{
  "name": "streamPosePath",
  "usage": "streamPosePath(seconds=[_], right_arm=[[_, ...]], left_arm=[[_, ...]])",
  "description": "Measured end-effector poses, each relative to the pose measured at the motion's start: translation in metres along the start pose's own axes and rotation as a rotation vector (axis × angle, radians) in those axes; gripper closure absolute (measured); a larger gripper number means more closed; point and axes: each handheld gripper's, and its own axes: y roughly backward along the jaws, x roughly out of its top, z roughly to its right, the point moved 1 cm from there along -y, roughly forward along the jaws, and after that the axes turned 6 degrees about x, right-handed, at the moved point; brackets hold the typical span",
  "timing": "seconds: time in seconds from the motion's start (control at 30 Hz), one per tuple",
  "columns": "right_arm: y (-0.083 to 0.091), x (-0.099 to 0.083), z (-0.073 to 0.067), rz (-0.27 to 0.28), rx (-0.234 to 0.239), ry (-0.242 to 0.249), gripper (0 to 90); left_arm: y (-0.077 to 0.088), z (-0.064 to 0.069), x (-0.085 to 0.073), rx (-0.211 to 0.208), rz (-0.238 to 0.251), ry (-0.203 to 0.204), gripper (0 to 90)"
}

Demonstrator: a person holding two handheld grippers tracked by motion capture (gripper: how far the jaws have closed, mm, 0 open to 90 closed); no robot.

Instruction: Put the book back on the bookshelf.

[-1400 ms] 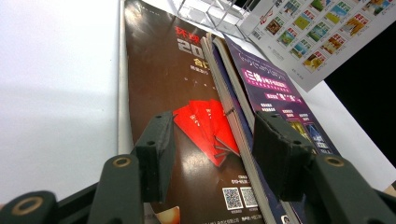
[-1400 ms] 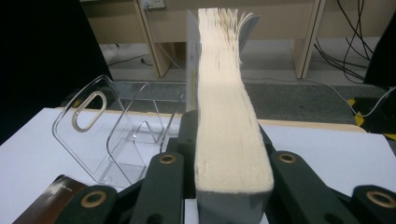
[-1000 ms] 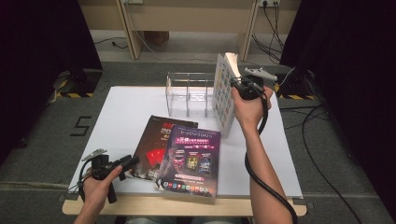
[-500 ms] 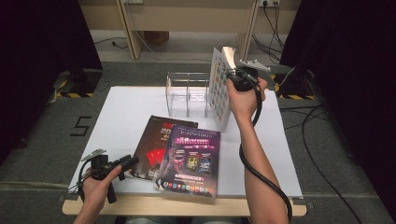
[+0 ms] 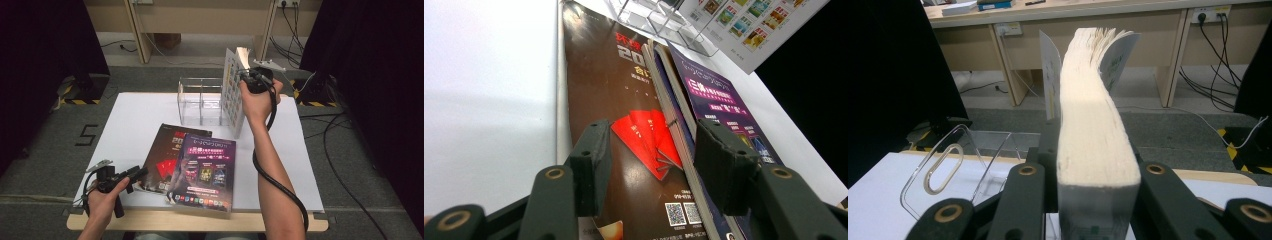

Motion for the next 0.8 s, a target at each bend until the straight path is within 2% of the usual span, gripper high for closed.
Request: streamPosePath(seconds=[0.43,0.8], right_arm=[[-0.009,0.01,0.0,0.014,-0.014,0.015,74.4],[-0.031,0.008,0.002,0.02,-0.024,0.003,74.4]], left_arm=[[-0.001,0.0,0.0,0.0,-0.002,0.0,48.2],[0.0,-0.002,0.0,0.002,-0.001,0.003,48.3]])
